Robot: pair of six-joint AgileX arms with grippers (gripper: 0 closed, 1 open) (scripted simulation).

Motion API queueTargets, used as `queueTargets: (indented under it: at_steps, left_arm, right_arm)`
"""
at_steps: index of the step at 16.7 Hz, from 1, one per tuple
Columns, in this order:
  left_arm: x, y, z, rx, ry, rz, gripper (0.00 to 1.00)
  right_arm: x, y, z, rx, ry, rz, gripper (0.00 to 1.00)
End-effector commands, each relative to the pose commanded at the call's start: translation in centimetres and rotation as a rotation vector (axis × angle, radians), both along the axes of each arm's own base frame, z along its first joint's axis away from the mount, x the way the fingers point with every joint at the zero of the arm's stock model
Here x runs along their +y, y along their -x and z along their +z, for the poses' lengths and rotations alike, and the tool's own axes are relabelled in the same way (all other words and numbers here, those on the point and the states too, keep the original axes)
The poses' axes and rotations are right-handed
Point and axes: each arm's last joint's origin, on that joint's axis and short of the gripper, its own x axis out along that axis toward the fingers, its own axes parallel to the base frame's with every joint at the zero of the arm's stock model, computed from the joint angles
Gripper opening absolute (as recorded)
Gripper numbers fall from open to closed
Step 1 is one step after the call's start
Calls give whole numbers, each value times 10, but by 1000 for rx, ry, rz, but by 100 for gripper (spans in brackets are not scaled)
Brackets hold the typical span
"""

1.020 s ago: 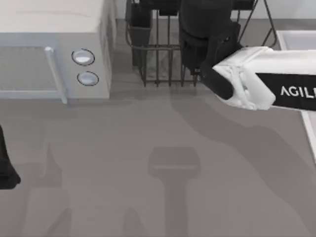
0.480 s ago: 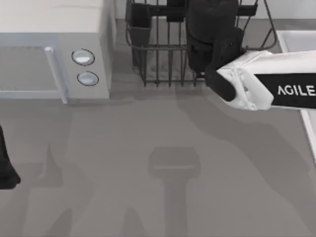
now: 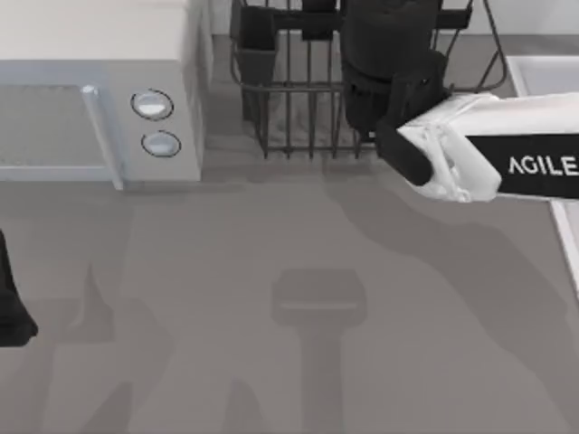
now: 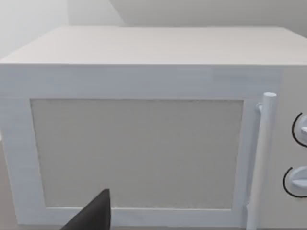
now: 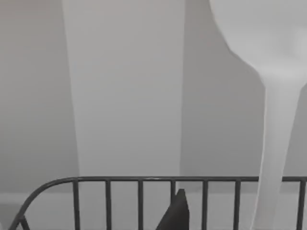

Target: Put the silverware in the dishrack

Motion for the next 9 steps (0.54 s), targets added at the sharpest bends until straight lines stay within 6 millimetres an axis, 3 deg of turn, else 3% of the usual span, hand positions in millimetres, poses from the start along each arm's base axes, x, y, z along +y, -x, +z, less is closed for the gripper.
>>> queueTargets:
  at_steps: [3, 9]
  left_arm:
    - [0, 0, 0, 0, 0, 0, 100]
    - [0, 0, 0, 0, 0, 0, 100]
  right_arm:
    - [0, 0, 0, 0, 0, 0, 98]
    - [0, 0, 0, 0, 0, 0, 100]
